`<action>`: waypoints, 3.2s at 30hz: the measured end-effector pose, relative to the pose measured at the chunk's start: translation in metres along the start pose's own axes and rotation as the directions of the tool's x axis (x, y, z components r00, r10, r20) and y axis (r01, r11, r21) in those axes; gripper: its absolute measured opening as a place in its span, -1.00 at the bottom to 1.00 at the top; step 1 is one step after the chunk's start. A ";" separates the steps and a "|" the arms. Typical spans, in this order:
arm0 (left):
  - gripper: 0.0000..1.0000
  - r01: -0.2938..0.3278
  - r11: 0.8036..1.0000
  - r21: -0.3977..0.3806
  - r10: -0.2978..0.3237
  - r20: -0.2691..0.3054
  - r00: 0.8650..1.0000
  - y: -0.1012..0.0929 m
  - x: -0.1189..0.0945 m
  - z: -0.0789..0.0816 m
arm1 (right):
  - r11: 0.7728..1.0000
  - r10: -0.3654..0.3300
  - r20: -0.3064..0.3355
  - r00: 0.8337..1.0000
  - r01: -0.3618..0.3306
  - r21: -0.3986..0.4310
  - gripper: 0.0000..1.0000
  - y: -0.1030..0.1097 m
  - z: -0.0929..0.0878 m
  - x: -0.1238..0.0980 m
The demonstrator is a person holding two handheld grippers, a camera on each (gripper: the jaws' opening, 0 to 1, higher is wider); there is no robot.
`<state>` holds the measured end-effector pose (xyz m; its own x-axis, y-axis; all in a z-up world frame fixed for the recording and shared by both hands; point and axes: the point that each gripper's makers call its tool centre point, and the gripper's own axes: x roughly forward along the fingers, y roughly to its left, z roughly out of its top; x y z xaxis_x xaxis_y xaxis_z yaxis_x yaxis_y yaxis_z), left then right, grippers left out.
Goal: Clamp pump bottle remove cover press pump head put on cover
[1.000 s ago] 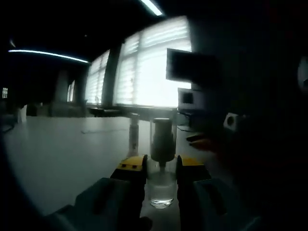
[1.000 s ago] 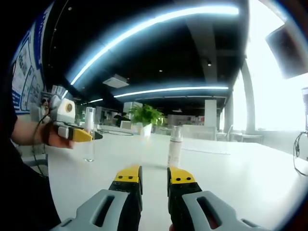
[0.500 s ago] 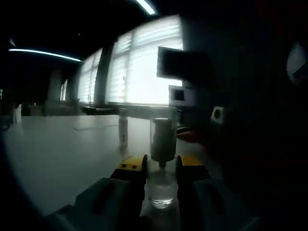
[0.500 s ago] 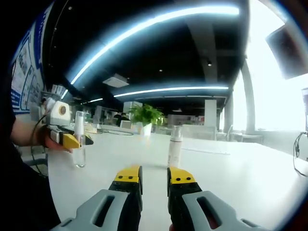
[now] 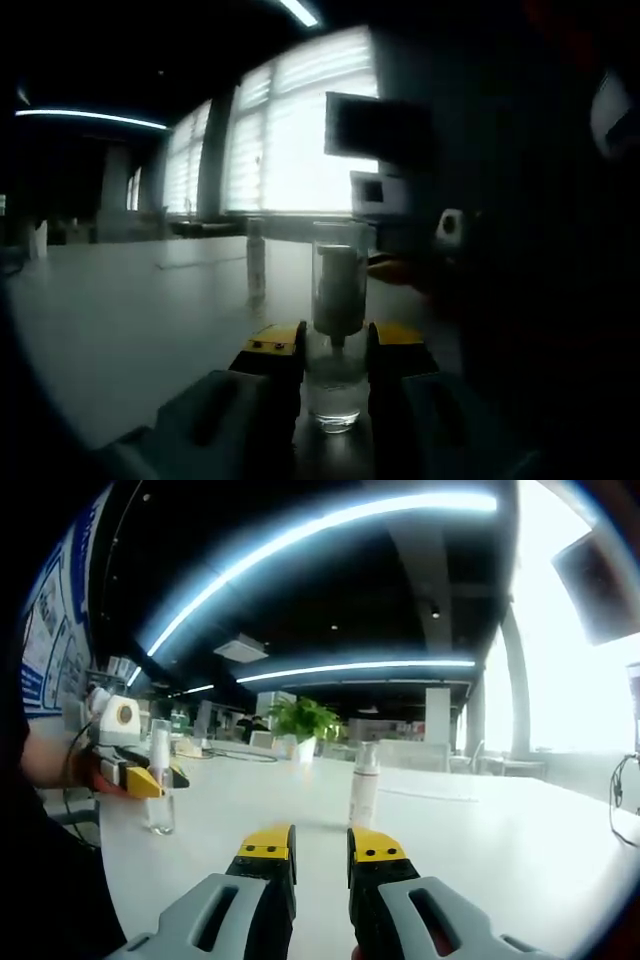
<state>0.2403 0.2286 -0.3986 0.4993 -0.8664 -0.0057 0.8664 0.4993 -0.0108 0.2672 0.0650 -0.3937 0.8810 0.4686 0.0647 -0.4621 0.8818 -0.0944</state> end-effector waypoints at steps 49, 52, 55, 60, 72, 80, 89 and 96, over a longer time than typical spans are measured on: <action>-0.68 -0.016 1.000 0.022 0.015 0.013 1.000 0.003 0.000 -0.003 | 0.999 0.018 -0.021 1.000 -0.018 0.029 -0.69 0.006 -0.002 0.000; -0.68 -0.019 1.000 0.023 0.019 0.012 1.000 0.004 0.000 -0.003 | 0.999 0.010 -0.015 1.000 -0.009 0.049 -0.67 0.004 0.000 -0.002; -0.68 -0.020 1.000 0.023 0.019 0.011 1.000 0.003 0.000 -0.003 | 0.993 0.004 0.017 1.000 -0.007 0.120 -0.67 0.000 0.007 -0.006; -0.68 -0.015 1.000 0.025 0.015 0.010 1.000 0.000 0.001 -0.003 | 0.988 0.023 0.020 1.000 -0.026 0.150 -0.68 0.007 0.014 -0.011; -0.69 -0.018 1.000 0.019 0.018 0.005 1.000 0.001 0.000 -0.003 | 0.980 0.100 0.090 0.991 -0.113 0.165 -0.68 0.032 0.061 -0.017; -0.69 -0.019 1.000 0.019 0.019 0.005 1.000 0.002 0.000 -0.003 | 0.980 0.130 0.102 0.986 -0.144 0.137 -0.67 0.055 0.067 -0.011; -0.69 -0.025 0.999 0.026 0.025 0.007 1.000 0.001 0.000 -0.002 | 0.972 0.182 0.105 0.978 -0.195 0.129 -0.67 0.079 0.073 -0.001; -0.69 -0.019 0.999 0.026 0.018 0.008 1.000 0.000 0.000 -0.002 | 0.971 0.203 0.095 0.975 -0.213 0.109 -0.67 0.090 0.070 0.005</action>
<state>0.2402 0.2284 -0.4009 0.5153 -0.8570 0.0018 0.8569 0.5152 0.0153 0.2231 0.1507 -0.3320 0.7553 0.6407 0.1380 -0.6472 0.7623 0.0027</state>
